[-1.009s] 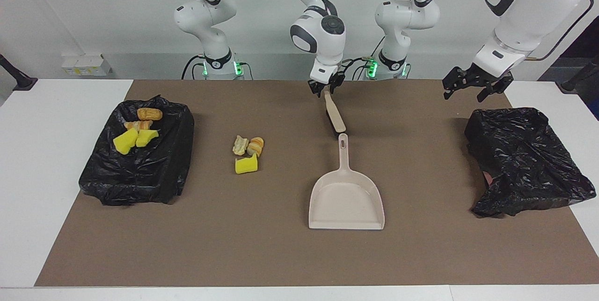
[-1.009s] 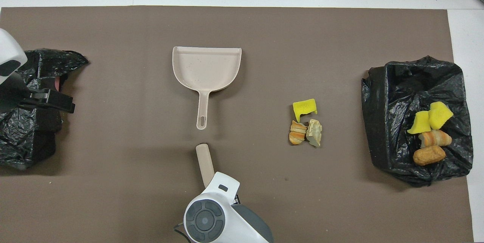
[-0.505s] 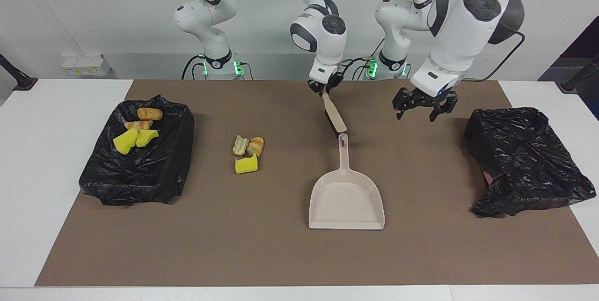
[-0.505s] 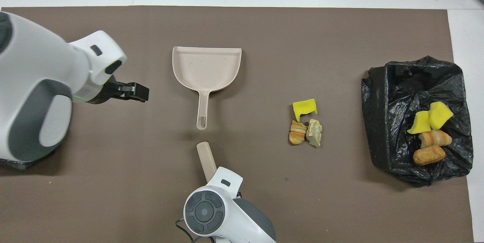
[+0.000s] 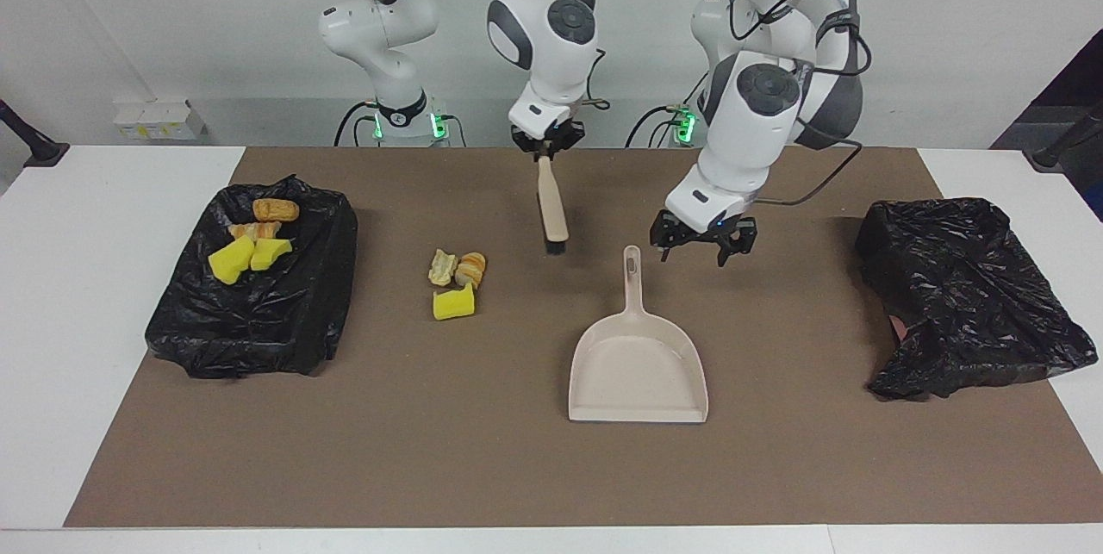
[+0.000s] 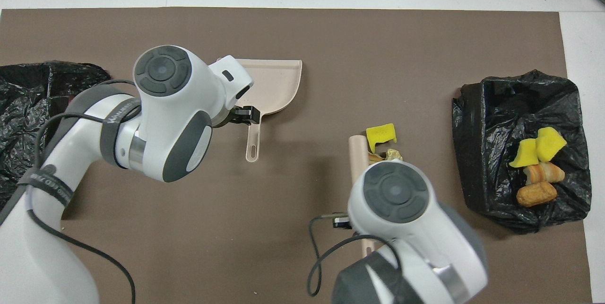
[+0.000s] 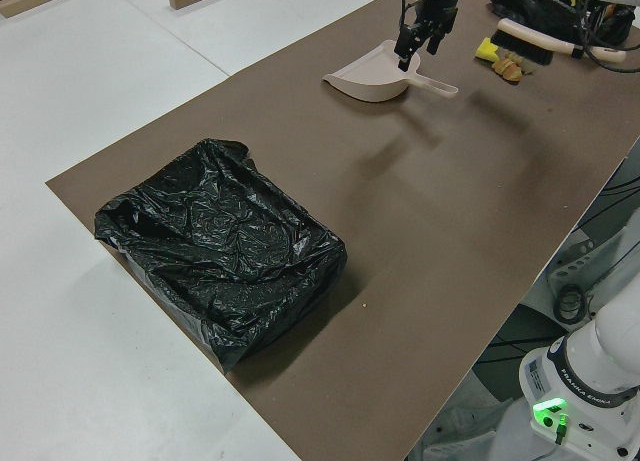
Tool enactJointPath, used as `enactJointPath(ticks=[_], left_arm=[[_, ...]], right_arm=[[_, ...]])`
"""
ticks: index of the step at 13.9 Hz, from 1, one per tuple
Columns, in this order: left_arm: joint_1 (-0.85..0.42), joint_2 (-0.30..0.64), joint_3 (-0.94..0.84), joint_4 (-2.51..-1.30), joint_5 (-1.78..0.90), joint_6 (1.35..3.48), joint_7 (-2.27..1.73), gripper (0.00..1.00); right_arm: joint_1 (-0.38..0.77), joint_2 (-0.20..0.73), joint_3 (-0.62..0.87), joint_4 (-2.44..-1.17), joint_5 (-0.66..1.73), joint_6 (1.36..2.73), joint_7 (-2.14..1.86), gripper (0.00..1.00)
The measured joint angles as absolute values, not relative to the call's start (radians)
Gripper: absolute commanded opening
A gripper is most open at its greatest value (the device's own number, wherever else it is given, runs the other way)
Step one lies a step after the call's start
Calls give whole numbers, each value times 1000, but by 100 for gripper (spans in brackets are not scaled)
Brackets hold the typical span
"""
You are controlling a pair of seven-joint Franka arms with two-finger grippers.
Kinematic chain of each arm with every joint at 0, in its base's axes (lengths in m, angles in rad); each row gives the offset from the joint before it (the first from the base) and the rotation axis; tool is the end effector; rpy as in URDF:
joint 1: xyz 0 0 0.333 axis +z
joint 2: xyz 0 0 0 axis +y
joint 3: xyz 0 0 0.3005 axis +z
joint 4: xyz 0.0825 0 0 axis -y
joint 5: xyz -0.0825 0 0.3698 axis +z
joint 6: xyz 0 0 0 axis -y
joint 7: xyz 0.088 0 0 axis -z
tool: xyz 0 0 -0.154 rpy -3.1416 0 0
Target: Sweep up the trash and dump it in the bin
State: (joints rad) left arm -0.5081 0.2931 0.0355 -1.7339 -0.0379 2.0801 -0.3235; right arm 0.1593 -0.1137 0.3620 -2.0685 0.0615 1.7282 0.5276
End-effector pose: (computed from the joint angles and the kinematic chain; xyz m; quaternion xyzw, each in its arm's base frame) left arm 0.5590 -0.2910 0.3590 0.9974 -0.0666 0.0201 0.0211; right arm 0.4054 0.2448 0.4054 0.9930 -0.0149 -0.1057 0.0499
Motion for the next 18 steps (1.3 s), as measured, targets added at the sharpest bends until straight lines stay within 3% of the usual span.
enactJointPath(ticks=[3,4,5,6,7,14,18], left_arm=[[-560,357,35,-1737,-38,2131,-386,97],[-571,366,36,-1741,-38,2132,-398,87],[-578,369,35,-1753,-38,2132,-402,65],[-583,369,36,-1766,-38,2132,-406,12],[-584,368,36,-1773,-38,2132,-407,0],[-581,342,58,-1766,-36,2113,-365,0],[-513,294,75,-1695,-33,1935,-80,0]], right_arm=[[-4,-102,360,-2109,-28,1763,396,0],[-53,-94,359,-2123,-51,1784,340,0],[-99,-87,359,-2143,-72,1809,294,0],[-133,-79,358,-2167,-84,1833,262,0],[-144,-67,358,-2188,-89,1848,250,0],[-31,16,379,-2220,-39,1895,249,0],[48,17,383,-2171,12,1883,362,0]])
